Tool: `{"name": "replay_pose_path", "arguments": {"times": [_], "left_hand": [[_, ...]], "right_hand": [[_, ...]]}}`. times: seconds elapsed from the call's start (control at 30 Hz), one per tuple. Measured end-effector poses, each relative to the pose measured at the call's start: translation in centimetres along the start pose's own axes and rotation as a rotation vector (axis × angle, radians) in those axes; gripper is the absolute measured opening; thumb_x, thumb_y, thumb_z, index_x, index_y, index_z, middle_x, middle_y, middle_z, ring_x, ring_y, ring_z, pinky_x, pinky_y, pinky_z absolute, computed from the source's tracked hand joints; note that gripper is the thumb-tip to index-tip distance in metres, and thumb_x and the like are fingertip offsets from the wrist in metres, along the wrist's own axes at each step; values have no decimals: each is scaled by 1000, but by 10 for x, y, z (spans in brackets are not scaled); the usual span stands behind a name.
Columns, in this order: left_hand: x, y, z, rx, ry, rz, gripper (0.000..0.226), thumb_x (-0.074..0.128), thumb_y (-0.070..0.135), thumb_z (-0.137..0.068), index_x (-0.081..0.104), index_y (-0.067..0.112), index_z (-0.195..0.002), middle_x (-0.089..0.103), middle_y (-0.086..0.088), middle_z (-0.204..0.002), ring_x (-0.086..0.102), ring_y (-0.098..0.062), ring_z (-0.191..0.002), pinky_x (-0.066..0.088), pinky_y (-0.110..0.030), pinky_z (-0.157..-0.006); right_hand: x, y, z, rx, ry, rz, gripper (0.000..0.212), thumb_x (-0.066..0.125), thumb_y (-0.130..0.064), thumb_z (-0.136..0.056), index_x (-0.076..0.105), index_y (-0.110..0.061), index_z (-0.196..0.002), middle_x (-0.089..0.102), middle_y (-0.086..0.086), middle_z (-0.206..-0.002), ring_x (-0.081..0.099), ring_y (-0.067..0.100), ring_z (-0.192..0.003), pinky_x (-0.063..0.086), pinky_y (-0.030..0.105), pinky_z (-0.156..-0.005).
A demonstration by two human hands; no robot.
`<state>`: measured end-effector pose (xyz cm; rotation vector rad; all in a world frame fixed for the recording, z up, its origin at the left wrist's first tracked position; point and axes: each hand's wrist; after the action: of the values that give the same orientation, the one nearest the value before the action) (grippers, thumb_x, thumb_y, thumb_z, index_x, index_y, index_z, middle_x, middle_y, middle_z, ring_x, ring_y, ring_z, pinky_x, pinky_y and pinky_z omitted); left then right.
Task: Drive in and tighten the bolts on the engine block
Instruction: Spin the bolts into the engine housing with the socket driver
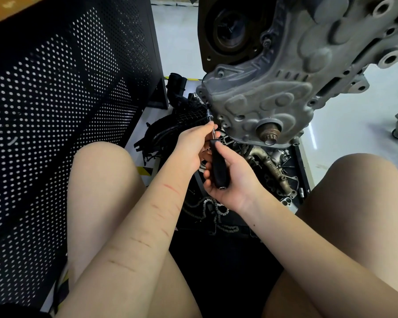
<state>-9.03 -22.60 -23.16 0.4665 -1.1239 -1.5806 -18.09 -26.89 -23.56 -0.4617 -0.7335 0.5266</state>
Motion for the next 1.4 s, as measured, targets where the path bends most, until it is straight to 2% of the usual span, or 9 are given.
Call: {"name": "replay_pose_path", "arguments": {"times": [0.1,0.3,0.4,0.5,0.63,0.87,1.13,1.27,1.4], "left_hand": [[1,-3,-1,-3,18,5,19,56,22,-92,63,15,-76,62,5,-62,54,-4,-44,42,-12,-42],[1,-4,-4,-4,34,-2,16,58,22,-91,62,15,-77,59,3,-69,51,-2,-35,34,-10,-35],[0,-6,-8,-4,52,-11,16,60,23,-89,62,15,-75,60,5,-63,52,-3,-37,35,-13,-37],[0,-8,-11,-16,59,19,17,62,23,-87,62,13,-73,61,5,-57,54,-8,-43,42,-22,-49],[7,-1,-15,-70,45,227,23,51,25,-94,56,10,-78,61,4,-46,56,-8,-38,46,-28,-57],[16,22,-22,-59,53,141,23,42,22,-99,49,15,-77,58,7,-39,55,-4,-34,48,-21,-46],[14,21,-24,-62,54,125,24,45,19,-97,49,14,-75,57,8,-38,54,-2,-34,46,-24,-56],[13,18,-25,-69,53,109,23,46,19,-97,50,13,-75,58,8,-39,55,-3,-38,48,-23,-52],[11,14,-27,-95,55,96,21,46,20,-96,52,13,-77,62,5,-52,55,-8,-58,47,-23,-53]], "right_hand": [[-1,1,0,-27,-5,6,19,61,-32,-86,61,-15,-76,54,-6,-52,49,6,-41,41,15,-42],[-2,0,-1,-22,-10,-15,19,61,-27,-87,61,-14,-72,57,-6,-51,50,5,-41,42,15,-44],[-3,1,-1,-9,-9,-23,20,60,-29,-87,63,-15,-74,59,-6,-52,51,5,-41,42,15,-45],[-3,1,0,14,-12,-35,22,57,-31,-89,63,-15,-75,60,-5,-53,51,5,-41,42,15,-45],[-2,0,0,55,-11,-39,22,55,-34,-90,62,-16,-80,60,-6,-54,52,6,-42,41,18,-46],[-1,1,1,70,7,-16,27,56,-37,-89,66,-13,-82,59,-4,-63,51,8,-46,41,17,-45],[-1,1,1,102,-9,-35,28,55,-37,-89,65,-12,-82,58,-3,-62,50,10,-50,41,17,-45],[-3,1,3,102,-4,-19,29,54,-37,-90,66,-12,-81,58,-4,-56,50,9,-45,40,16,-44],[-5,3,4,112,7,-8,29,53,-37,-90,65,-12,-82,55,-3,-62,47,9,-51,38,18,-48]]}}
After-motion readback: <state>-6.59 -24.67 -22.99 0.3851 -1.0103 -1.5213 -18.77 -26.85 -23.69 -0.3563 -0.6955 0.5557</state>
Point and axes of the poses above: each hand's wrist, its own z-axis away from the middle knuckle, its own x-axis out of the palm, y = z × x
